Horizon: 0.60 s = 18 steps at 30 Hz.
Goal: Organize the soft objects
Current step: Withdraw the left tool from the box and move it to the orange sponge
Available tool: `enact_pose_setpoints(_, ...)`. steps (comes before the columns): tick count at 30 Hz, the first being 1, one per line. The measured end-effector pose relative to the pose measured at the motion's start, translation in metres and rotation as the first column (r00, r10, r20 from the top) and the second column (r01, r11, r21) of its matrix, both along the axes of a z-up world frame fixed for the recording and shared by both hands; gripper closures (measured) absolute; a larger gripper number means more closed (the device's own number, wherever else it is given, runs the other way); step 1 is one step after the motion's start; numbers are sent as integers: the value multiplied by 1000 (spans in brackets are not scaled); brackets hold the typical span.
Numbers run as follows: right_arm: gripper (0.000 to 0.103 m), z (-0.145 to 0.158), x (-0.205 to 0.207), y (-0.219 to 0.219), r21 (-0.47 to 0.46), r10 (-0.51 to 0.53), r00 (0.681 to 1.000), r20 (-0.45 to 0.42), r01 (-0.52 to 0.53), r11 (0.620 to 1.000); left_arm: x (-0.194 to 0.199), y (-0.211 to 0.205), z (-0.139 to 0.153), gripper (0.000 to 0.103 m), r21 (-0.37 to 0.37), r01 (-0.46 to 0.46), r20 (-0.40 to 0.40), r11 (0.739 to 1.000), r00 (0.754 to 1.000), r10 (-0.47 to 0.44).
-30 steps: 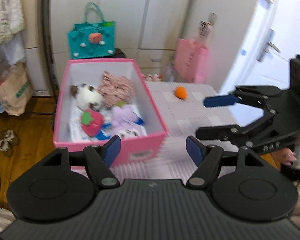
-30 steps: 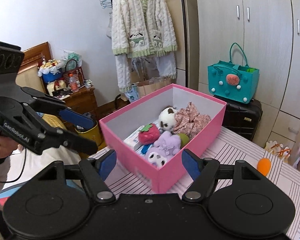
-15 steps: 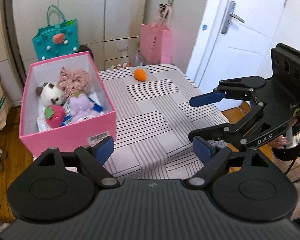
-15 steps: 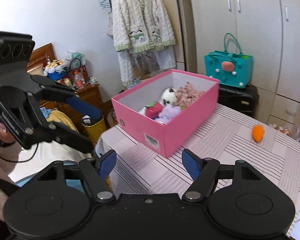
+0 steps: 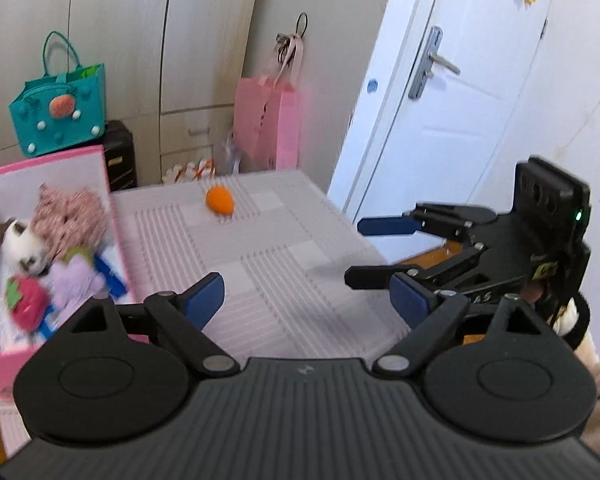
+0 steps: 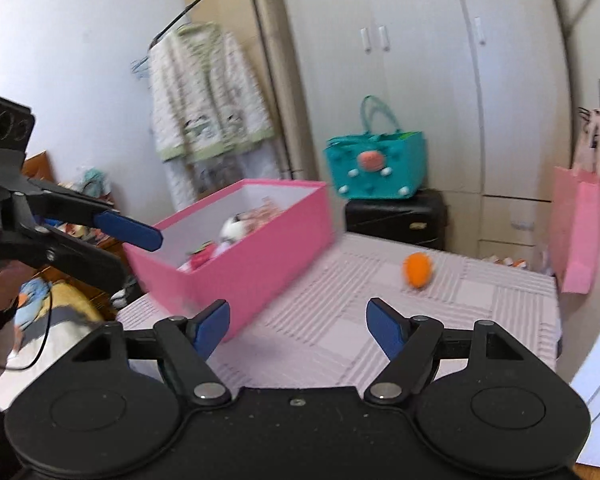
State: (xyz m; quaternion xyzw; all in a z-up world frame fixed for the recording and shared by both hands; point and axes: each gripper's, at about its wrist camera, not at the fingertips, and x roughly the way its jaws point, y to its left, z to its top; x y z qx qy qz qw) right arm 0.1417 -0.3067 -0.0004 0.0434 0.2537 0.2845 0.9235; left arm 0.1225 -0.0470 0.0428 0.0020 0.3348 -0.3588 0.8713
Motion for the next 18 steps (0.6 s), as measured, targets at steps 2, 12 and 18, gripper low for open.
enact_pose_setpoints(2, 23, -9, 9, -11, 9, -59, 997, 52, 59, 998, 10, -8, -6, 14, -36, -8, 34, 999, 999, 9)
enact_pose_setpoints(12, 24, -40, 62, -27, -54, -37, 994, 102, 43, 998, 61, -41, -44, 17, -46, -101, 56, 994, 993, 104)
enact_pose_setpoints(18, 25, -54, 99, -27, -45, 38, 998, 56, -35, 998, 95, -67, -59, 19, 5, -183, 112, 983, 977, 182)
